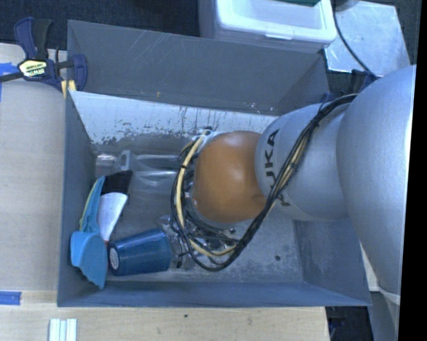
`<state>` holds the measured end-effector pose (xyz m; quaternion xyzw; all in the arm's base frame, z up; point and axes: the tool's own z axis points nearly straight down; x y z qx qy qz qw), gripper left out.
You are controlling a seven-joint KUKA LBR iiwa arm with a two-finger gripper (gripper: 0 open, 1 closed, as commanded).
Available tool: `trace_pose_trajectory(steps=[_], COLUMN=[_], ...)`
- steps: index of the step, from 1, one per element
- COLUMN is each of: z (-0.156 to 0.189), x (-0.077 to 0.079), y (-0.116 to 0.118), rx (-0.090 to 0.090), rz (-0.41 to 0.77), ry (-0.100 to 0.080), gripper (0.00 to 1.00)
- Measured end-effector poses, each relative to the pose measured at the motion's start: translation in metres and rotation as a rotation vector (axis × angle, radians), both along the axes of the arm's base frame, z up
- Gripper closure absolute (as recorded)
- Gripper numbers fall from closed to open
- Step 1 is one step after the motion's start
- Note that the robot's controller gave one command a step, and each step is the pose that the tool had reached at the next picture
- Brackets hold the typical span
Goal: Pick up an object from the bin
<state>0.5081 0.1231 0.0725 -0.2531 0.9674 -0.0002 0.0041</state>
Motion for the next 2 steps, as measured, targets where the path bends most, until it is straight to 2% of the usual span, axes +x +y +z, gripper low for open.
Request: trace_pose_trajectory(steps=[1, 2], z=[0.03, 0.049], x=[-0.002, -0.001], y=[-0.001, -0.001], rx=[-0.002, -0.001], rz=[-0.001, -0.003], ry=[0.006, 0.001], gripper=[1.0, 1.0])
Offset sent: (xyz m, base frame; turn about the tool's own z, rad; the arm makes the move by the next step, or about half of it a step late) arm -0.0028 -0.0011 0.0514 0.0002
